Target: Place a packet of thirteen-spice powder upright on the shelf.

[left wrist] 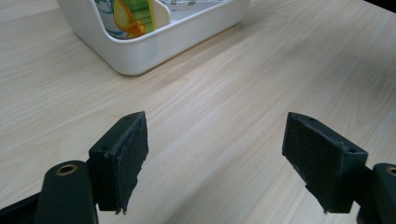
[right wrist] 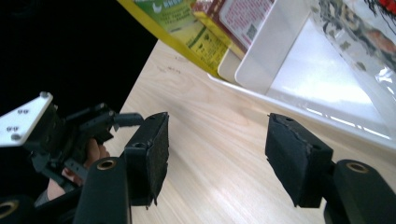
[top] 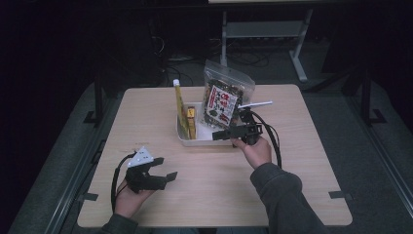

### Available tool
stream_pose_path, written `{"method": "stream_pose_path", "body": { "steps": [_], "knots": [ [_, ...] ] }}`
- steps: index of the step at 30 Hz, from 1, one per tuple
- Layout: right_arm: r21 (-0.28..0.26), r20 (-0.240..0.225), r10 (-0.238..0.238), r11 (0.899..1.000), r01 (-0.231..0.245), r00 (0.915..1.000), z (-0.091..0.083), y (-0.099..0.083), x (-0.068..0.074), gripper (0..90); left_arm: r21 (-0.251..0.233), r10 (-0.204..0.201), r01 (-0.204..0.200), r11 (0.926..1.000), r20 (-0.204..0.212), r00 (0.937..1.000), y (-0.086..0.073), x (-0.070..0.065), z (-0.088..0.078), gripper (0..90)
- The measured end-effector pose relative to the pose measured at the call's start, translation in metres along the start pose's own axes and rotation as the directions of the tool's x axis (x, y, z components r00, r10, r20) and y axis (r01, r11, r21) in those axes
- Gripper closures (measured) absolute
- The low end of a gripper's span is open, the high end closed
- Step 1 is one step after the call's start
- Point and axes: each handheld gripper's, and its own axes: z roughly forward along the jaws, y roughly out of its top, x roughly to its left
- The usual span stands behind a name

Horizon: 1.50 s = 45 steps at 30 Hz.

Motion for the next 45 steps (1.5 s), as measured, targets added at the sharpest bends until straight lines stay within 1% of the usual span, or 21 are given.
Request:
{"method": "stream_pose_path", "body": {
  "steps": [3, 6, 8, 19, 22, 26, 29, 30, 32, 40, 42, 45],
  "knots": [
    [0.002, -0.01, 0.003, 1.0, -0.003, 0.9999, -0.003, -0.005, -0.003, 38.2, 0.0, -0.001, 0.001, 1.0, -0.001, 1.0, 0.0, 0.0, 0.0, 21.2],
    [0.004, -0.01, 0.0, 1.0, 0.0, 1.0, -0.006, -0.009, -0.006, 38.0, 0.002, -0.002, 0.002, 1.0, 0.0, 1.0, 0.0, 0.0, 0.001, 20.7],
    [0.001, -0.021, 0.0, 1.0, 0.0, 0.9998, -0.009, -0.012, -0.008, 37.9, 0.004, -0.003, 0.003, 1.0, 0.001, 1.0, 0.0, 0.0, 0.001, 20.4],
    [-0.001, -0.05, -0.021, 1.0, 0.021, 0.9985, -0.026, -0.025, -0.018, 37.5, 0.007, -0.01, 0.01, 0.9999, 0.004, 0.9999, -0.001, 0.001, 0.002, 20.1],
    [0.007, -0.052, -0.042, 0.999, 0.042, 0.9977, -0.029, -0.031, -0.02, 37.1, 0.006, -0.01, 0.01, 0.9999, 0.004, 0.9999, -0.001, 0.001, 0.002, 20.0],
    [0.016, -0.055, -0.053, 0.998, 0.054, 0.9971, -0.031, -0.037, -0.023, 36.8, 0.01, -0.009, 0.009, 0.9999, 0.003, 1.0, -0.002, 0.001, 0.002, 19.9],
    [0.016, -0.06, -0.051, 0.999, 0.052, 0.9969, -0.033, -0.043, -0.027, 36.2, 0.009, -0.01, 0.01, 0.9999, 0.002, 1.0, -0.002, 0.001, 0.002, 19.9],
    [0.015, -0.053, -0.054, 0.998, 0.055, 0.9971, -0.034, -0.045, -0.028, 35.5, 0.008, -0.011, 0.011, 0.9999, 0.002, 0.9999, -0.002, 0.002, 0.002, 19.9],
    [0.009, -0.056, -0.054, 0.998, 0.055, 0.997, -0.035, -0.049, -0.031, 35.6, 0.006, -0.013, 0.013, 0.9999, 0.0, 0.9999, -0.002, 0.002, 0.002, 19.9],
    [0.017, -0.043, -0.06, 0.998, 0.061, 0.9973, -0.04, -0.064, -0.041, 35.5, 0.01, -0.011, 0.011, 0.9999, 0.002, 0.9999, -0.003, 0.002, 0.002, 19.8],
    [0.022, -0.045, -0.057, 0.998, 0.058, 0.9974, -0.042, -0.069, -0.045, 35.0, 0.012, -0.011, 0.011, 0.9999, 0.003, 0.9999, -0.003, 0.002, 0.002, 19.8],
    [0.015, -0.05, -0.057, 0.998, 0.058, 0.9971, -0.045, -0.075, -0.049, 35.0, 0.015, -0.01, 0.01, 0.9998, 0.003, 0.9999, -0.003, 0.002, 0.003, 19.8]
  ]
}}
